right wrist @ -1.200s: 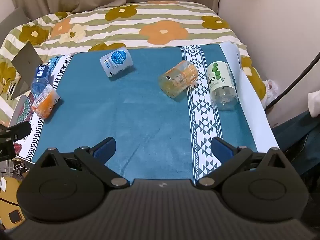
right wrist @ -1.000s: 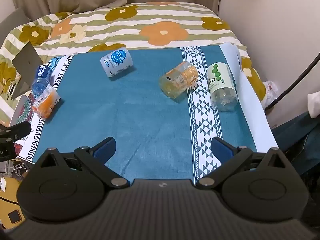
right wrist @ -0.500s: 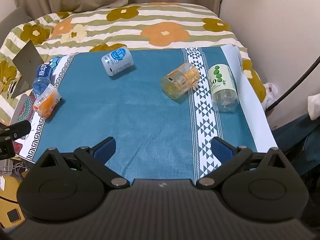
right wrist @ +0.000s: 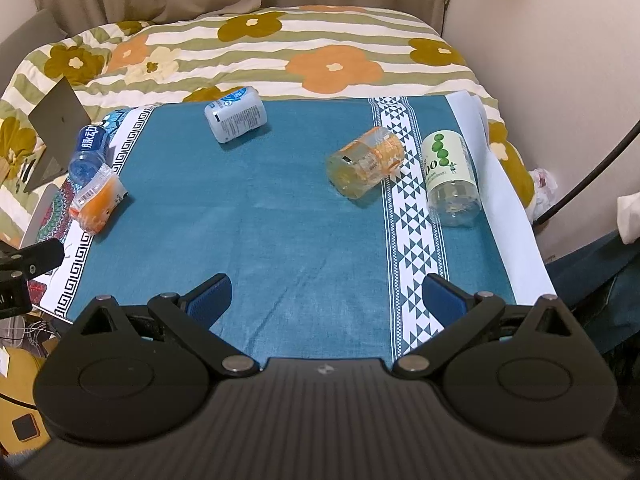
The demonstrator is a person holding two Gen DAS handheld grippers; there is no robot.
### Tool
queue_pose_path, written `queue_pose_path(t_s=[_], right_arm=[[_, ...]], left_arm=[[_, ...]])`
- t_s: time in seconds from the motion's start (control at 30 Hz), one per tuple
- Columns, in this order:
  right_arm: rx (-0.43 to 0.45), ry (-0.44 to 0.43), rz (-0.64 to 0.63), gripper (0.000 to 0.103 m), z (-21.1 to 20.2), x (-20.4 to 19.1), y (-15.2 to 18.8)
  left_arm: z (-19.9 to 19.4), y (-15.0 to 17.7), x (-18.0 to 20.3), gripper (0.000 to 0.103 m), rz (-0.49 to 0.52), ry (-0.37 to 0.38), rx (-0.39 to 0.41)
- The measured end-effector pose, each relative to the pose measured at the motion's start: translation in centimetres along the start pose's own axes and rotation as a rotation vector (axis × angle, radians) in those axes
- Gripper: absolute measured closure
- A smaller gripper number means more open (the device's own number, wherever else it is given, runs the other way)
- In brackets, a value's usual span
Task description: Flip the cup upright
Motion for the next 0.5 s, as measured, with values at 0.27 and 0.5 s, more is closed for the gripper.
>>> queue_pose_path(t_s=[0.27,0.5], right_arm=[[0.000,0.002,-0.003,0.000,0.10,-0.06,0.09],[0.003,0.005,0.000,0.000,0.02,-0.17,0.24]], left_arm=[[-0.05,0.05,0.04,0.000,-0.004,0.001,0.000],[0.02,-0.16,0.47,0.000,-0.008,0.007,-0.003]])
Point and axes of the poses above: each gripper's, at about its wrist camera, not at the fingertips, and z roughly the way its jaws point, x to its right, y to its underside, the point moved 7 cm from there along z, roughly the way its jaws point, and after that the axes turned 1 degree about y, right-handed, at the moved point
